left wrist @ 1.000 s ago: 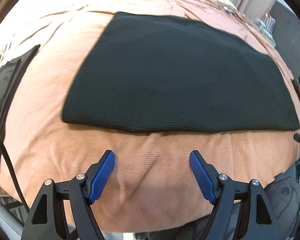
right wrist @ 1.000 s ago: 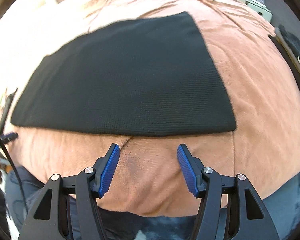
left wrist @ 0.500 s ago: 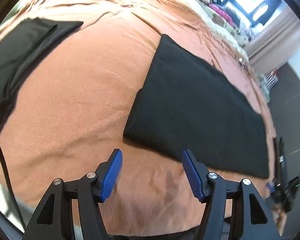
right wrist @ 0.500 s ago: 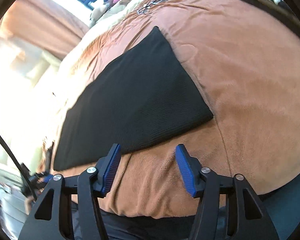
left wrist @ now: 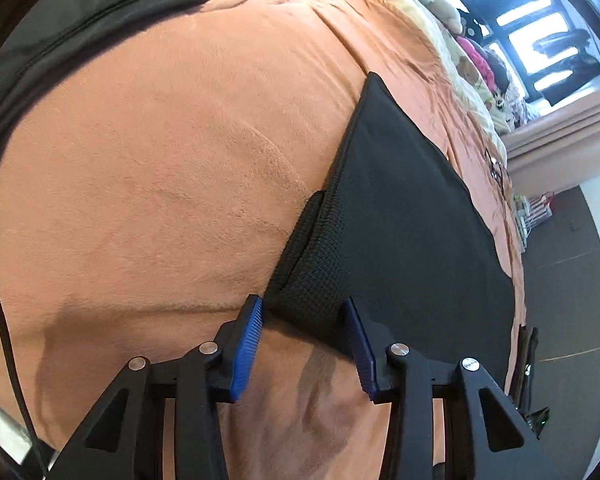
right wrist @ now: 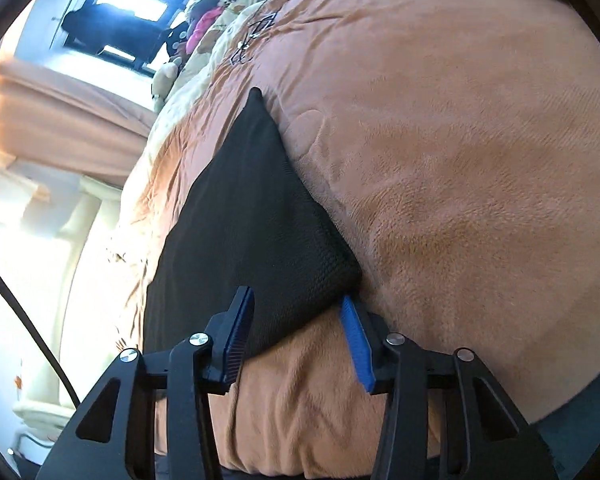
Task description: Fold small clothes
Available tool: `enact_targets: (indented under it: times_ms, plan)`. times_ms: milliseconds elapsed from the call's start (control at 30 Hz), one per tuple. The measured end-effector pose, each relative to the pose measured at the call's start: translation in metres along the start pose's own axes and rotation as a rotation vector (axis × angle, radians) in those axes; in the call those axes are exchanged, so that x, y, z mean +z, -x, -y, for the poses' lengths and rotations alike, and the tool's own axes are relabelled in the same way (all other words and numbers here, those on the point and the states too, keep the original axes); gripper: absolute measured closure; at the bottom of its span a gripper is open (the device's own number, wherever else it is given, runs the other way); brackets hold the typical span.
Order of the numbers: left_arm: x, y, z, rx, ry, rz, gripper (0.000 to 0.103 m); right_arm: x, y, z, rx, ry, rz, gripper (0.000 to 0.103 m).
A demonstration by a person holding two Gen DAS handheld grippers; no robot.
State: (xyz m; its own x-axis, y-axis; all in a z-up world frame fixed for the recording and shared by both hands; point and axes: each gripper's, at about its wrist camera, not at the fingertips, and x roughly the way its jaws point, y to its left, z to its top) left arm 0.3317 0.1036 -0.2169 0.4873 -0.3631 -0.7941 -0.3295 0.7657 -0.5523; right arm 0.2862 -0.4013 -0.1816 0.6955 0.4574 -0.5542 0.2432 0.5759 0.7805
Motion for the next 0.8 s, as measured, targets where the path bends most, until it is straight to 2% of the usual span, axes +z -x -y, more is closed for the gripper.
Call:
enact_targets:
  times_ms: [100,200,267,333,400,467,533,800]
  plan:
    - [0.0,-0.001,-0.003,0.001,0.016,0.006,0.059,0.0,-0.003,0.003,0.001,-0.01,0.011,0.066]
    - [0.002,-0.004,-0.004,0.036,0.025,0.031,0.071,0.001,-0.012,-0.001,0.005,-0.021,0.02,0.071]
    - [0.003,-0.006,0.001,0.056,0.006,0.044,0.071,0.0,-0.014,-0.003,0.007,-0.026,0.021,0.073]
    - [0.001,-0.007,0.007,0.095,-0.032,0.051,0.071,0.003,-0.018,-0.007,0.001,-0.022,0.026,0.078]
    - [-0.001,-0.008,0.013,0.134,-0.072,0.057,0.071,0.004,-0.018,-0.007,-0.03,-0.011,0.032,0.091]
    - [-0.002,-0.006,0.016,0.172,-0.09,0.071,0.087,0.003,-0.015,-0.01,-0.048,-0.006,0.036,0.097]
    - [-0.002,-0.003,0.012,0.168,-0.079,0.074,0.092,0.007,-0.011,-0.02,-0.055,0.02,0.034,0.099]
    - [-0.004,0.029,0.009,0.137,-0.078,0.119,0.095,0.003,0.022,-0.053,-0.075,0.125,0.072,0.102]
